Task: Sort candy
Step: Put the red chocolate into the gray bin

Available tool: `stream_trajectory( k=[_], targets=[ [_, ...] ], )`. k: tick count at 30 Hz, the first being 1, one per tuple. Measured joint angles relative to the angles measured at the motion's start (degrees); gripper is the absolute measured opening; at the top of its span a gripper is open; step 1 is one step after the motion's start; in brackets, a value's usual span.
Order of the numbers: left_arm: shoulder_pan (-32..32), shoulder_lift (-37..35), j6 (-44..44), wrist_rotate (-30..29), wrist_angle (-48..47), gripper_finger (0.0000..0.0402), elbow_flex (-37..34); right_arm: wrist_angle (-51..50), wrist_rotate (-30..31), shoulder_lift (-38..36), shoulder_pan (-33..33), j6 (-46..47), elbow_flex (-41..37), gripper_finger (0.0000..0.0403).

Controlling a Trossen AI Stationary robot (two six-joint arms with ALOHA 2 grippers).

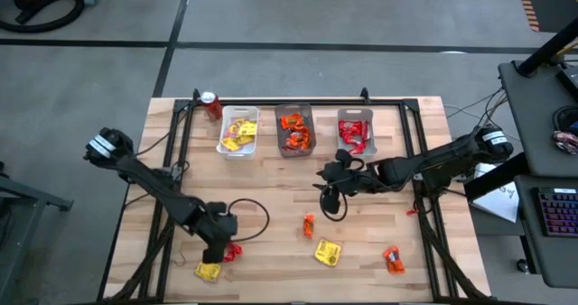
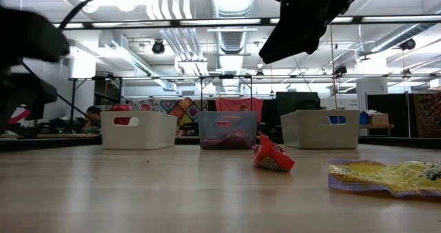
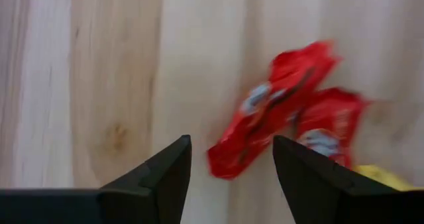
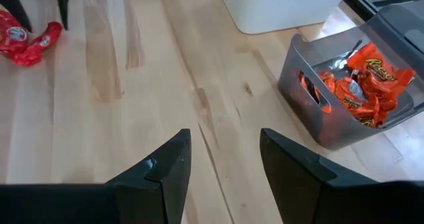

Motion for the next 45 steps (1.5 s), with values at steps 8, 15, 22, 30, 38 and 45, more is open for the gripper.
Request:
stream_trajectory(
  k=[8,15,22,30,38,45],
  targets=[
    [-0.02,4.07,0.03,0.84,-0.63,0.0183,0.28,-0.51,0.08,0.04,0.0,0.52,0.0,0.0171],
    [-0.07,3.47,0.13,0.75,-1.32,0.0086,0.63,-0.63,1.43,0.04,0.0,0.52,0.0,0.0171],
    [0.0,3.33,3.79,-3.17,-2.8,0.0014,2.63,-0.37,1.68,0.34,0.31,-0.11,0.0,0.0171],
    [2.36,-0.55,12.45,-22.5,-1.64,0.0009,6.72,9.04,1.52,6.41,2.04,-7.72,-0.11,0.0171],
    [7.98,-2.52,20.63,-35.69,8.03,0.0006,7.04,30.33,1.63,16.59,5.3,-26.7,-0.15,0.0171],
    [14.05,-1.69,19.86,-32.99,12.13,0.0006,7.02,34.31,4.83,21.52,6.03,-35.6,2.11,0.0171]
  ],
)
